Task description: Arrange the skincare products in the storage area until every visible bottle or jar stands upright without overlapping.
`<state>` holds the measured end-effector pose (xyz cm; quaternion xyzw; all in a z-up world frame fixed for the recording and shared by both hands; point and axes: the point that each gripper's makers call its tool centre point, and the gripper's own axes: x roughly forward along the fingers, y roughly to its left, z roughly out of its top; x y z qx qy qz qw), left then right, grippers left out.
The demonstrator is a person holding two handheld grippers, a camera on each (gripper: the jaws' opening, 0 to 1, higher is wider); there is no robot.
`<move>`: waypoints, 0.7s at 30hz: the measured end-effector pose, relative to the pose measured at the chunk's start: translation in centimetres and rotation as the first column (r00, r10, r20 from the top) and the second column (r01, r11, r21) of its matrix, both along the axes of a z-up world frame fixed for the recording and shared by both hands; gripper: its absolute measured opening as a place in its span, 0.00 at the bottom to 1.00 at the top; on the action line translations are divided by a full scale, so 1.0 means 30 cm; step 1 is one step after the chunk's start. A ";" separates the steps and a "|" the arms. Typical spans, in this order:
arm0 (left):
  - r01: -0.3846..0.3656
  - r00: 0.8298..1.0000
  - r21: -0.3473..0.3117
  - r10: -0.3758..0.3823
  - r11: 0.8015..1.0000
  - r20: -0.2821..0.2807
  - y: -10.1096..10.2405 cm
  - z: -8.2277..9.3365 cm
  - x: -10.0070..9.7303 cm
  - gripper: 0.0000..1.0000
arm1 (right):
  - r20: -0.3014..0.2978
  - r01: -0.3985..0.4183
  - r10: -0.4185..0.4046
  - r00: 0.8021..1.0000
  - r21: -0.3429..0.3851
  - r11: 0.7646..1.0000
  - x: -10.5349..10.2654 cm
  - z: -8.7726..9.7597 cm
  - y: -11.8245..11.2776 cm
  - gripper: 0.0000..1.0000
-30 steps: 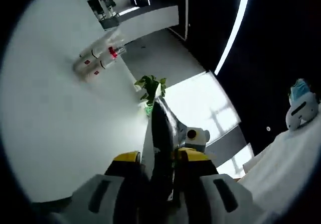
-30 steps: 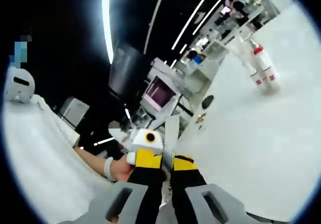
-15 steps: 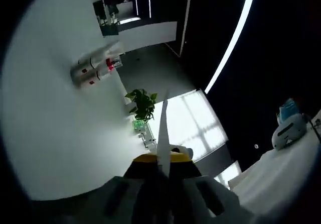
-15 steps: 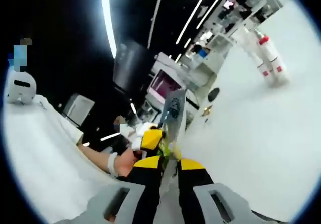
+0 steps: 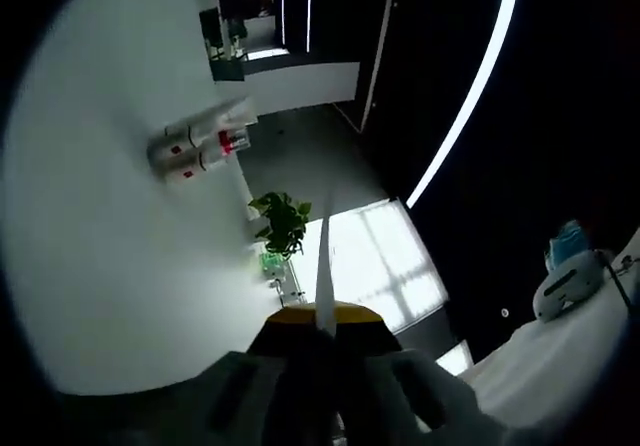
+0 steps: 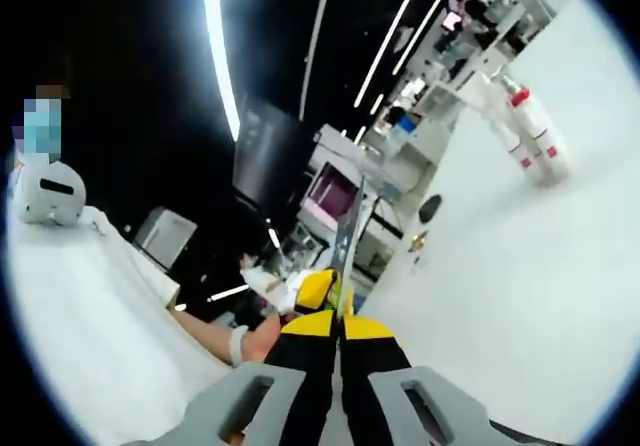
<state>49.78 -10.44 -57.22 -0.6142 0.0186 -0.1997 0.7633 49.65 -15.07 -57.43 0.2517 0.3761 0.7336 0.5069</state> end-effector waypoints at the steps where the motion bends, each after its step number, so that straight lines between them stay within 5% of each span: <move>1: 0.013 1.000 -0.023 -0.013 1.000 -0.002 -0.004 0.000 0.001 0.00 | -0.005 0.001 -0.001 1.000 0.004 1.000 0.002 0.003 -0.001 0.00; 3: 0.050 0.999 -0.032 -0.050 0.998 -0.002 -0.028 -0.001 -0.001 0.00 | -0.017 0.020 -0.020 1.000 0.011 1.000 0.018 0.009 -0.003 0.00; 6: 0.117 0.993 0.063 -0.116 0.991 -0.017 -0.083 -0.018 -0.009 0.00 | -0.036 0.053 -0.052 0.998 0.026 0.998 0.040 0.017 -0.007 0.00; 9: 0.159 0.987 0.075 -0.157 0.984 -0.038 -0.118 -0.030 -0.009 0.01 | -0.040 0.075 -0.074 0.996 0.030 0.997 0.052 0.020 -0.008 0.00; 14: 0.151 0.988 0.047 -0.149 0.987 -0.038 -0.102 -0.033 -0.009 0.00 | -0.013 0.083 -0.083 0.996 0.017 0.996 0.050 0.013 -0.002 0.00; 21: 0.145 0.989 0.023 -0.144 0.989 -0.044 -0.091 -0.039 -0.009 0.00 | 0.104 0.099 -0.099 0.990 0.005 0.995 0.044 -0.003 0.010 0.04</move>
